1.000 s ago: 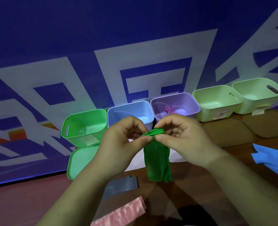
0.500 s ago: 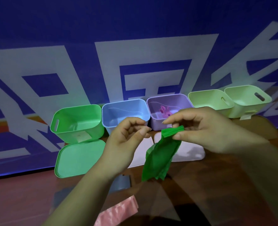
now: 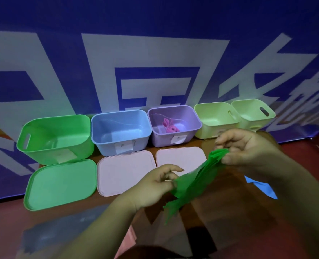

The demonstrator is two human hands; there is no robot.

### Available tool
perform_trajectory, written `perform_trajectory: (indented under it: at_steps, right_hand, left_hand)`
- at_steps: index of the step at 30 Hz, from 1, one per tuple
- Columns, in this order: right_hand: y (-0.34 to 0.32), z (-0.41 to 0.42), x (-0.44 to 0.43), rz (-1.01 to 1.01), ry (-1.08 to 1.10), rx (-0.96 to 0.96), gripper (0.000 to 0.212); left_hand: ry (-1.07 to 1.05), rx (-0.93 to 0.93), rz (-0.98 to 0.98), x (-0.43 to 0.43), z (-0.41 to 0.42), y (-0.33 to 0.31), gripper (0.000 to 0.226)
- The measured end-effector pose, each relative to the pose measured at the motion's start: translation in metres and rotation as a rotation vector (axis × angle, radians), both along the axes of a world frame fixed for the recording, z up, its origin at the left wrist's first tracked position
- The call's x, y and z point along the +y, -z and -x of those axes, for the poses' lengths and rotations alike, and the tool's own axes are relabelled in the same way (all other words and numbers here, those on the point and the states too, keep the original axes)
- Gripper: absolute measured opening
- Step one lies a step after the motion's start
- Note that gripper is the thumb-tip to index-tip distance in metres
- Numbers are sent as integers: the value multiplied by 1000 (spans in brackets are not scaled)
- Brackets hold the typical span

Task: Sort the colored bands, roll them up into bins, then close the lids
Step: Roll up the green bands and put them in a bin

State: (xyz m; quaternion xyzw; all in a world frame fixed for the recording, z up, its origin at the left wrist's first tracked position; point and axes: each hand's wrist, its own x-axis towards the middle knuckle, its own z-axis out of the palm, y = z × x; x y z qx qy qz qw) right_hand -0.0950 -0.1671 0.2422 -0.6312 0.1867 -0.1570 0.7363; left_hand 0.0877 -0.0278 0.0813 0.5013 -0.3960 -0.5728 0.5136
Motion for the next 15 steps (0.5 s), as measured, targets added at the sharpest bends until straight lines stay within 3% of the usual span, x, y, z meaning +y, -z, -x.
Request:
perform_trajectory:
  at_steps: [4, 7, 15]
  right_hand:
    - [1, 18, -13, -69, 54, -26, 51]
    - [3, 32, -27, -116, 67, -18, 52]
    - [27, 56, -69, -140, 53, 82, 54]
  left_hand:
    - [27, -56, 0, -5, 6, 15, 28]
    - [-59, 5, 2, -11, 4, 16, 16]
    - [-350, 189, -10, -30, -7, 24, 27]
